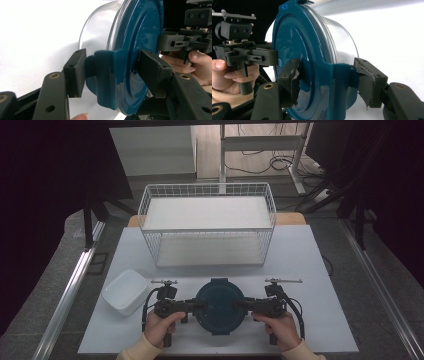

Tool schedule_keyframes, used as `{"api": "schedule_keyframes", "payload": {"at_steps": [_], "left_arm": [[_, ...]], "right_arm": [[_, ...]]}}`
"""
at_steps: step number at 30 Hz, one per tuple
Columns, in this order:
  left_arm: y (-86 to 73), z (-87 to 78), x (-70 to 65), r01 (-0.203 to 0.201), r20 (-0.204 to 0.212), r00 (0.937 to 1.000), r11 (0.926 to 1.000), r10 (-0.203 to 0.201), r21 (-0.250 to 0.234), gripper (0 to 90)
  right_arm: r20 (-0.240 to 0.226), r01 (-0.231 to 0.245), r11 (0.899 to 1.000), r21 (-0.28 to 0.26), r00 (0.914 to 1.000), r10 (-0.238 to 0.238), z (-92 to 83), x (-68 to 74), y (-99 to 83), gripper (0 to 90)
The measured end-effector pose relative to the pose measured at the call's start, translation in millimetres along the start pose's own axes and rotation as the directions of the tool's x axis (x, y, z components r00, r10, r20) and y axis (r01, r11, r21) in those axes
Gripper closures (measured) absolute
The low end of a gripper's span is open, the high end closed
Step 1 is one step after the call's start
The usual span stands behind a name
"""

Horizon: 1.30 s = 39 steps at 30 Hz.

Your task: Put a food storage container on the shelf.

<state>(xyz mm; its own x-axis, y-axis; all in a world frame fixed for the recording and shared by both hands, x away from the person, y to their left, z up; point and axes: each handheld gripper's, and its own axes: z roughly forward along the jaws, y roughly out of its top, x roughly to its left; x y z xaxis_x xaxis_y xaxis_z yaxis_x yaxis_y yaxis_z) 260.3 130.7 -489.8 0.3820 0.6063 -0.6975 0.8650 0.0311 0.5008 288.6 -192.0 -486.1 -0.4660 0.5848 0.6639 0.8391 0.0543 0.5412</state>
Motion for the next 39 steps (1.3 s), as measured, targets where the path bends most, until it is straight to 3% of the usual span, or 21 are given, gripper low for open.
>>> {"api": "schedule_keyframes", "payload": {"at_steps": [5,15,29,39], "left_arm": [[1.8,-1.4,-1.9,-0.01,0.011,0.9999,0.9999,0.01,-0.008,41.5],[10.4,-1.5,-4.0,-0.021,0.018,0.9996,0.9997,0.021,-0.014,41.5],[43.0,-3.2,-7.2,-0.031,0.037,0.9988,0.9994,0.032,-0.014,41.7],[63.1,-12.4,-19.0,-0.055,0.036,0.9978,0.9979,0.056,-0.034,41.8]], "right_arm": [[0.004,0.038,0.999,-0.006,0.9993,-0.038,-3.8,4.8,5.1,40.0],[0.011,0.061,0.998,-0.014,0.9981,-0.061,-6.5,6.8,14.4,40.0],[0.025,0.087,0.996,-0.037,0.996,-0.086,-12.8,11.2,44.5,40.0],[0.02,0.106,0.992,-0.061,0.9943,-0.105,-20.0,20.5,62.9,40.0]]}}
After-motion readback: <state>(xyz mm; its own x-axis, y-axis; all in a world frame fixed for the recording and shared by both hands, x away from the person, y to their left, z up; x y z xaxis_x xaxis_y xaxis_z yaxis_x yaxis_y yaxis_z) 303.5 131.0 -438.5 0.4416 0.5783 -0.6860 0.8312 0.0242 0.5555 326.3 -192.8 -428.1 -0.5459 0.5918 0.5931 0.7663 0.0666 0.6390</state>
